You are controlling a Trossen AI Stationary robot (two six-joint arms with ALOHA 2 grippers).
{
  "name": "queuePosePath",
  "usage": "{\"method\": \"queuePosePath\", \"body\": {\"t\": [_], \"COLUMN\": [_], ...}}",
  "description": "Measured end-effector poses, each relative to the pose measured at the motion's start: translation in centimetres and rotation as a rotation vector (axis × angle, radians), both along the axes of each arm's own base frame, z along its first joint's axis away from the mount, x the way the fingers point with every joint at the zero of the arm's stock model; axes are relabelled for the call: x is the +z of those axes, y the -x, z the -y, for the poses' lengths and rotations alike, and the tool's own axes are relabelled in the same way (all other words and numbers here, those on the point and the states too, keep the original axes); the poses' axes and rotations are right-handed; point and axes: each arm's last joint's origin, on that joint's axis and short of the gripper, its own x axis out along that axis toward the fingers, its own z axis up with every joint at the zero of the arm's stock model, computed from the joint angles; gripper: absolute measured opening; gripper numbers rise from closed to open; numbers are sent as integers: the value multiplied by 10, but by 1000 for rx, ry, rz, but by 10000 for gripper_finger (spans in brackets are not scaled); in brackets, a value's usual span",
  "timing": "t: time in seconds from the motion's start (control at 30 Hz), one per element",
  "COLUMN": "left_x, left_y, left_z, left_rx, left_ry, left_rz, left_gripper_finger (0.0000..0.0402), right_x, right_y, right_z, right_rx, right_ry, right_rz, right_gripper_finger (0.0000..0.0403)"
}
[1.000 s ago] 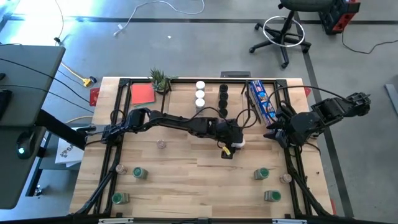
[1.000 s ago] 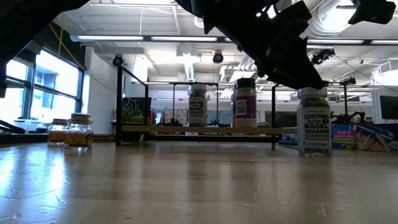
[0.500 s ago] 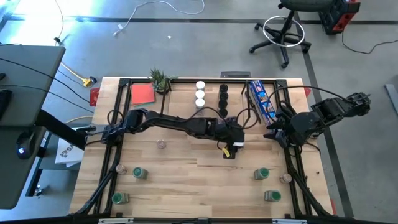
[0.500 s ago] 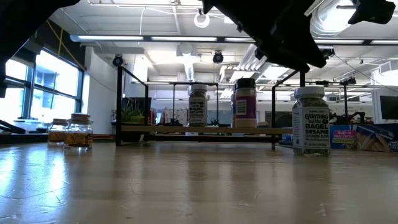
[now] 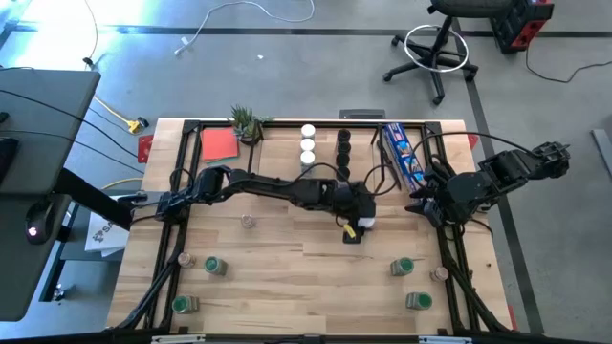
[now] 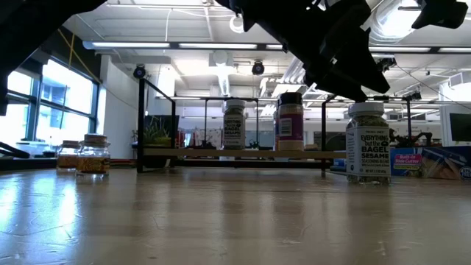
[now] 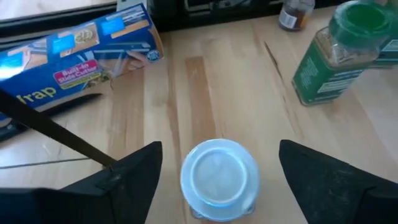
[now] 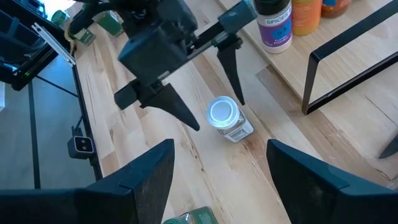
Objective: Shelf spices
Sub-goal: Put the white seasoning bottle on the shelf aligned with the other white seasoning bottles
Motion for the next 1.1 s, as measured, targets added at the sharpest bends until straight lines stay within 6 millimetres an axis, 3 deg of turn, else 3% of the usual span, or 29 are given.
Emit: {"method": "queuePosePath", "body": {"t": [0.27, 0.57, 1.1], "left_x": [-9, -7, -31], "left_y": [2, -1, -4], "left_z": [0, 1, 2], "left_rx": [8, 16, 3], "left_ry": [-7, -19, -6], "left_rz": [-25, 20, -49], "left_gripper_finger": [323, 323, 315], "right_x": [0, 0, 0], "right_y": [0, 0, 0], "right_z": [0, 0, 0], "right_rx": [-1, -3, -1], "right_ry": [-1, -3, 0], "right_rz": [0, 0, 1], "right_gripper_finger": [249, 249, 249]}}
